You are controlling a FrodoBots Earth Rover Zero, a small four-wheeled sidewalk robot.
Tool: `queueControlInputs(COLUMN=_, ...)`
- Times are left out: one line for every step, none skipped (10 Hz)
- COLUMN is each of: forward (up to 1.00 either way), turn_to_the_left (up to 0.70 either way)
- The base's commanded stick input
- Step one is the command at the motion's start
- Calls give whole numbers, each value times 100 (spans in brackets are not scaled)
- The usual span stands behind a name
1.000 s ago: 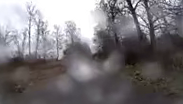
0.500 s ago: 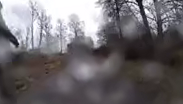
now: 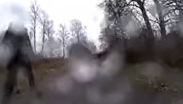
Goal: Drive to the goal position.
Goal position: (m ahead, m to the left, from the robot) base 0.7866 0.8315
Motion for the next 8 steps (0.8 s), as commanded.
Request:
queueControlInputs(forward=100, turn_to_the_left=20)
queueControlInputs(forward=100, turn_to_the_left=12)
queueControlInputs(forward=100, turn_to_the_left=3)
queueControlInputs(forward=100, turn_to_the_left=0)
queueControlInputs(forward=100, turn_to_the_left=0)
queueControlInputs(forward=100, turn_to_the_left=0)
queueControlInputs(forward=100, turn_to_the_left=0)
queueControlInputs(forward=100, turn_to_the_left=0)
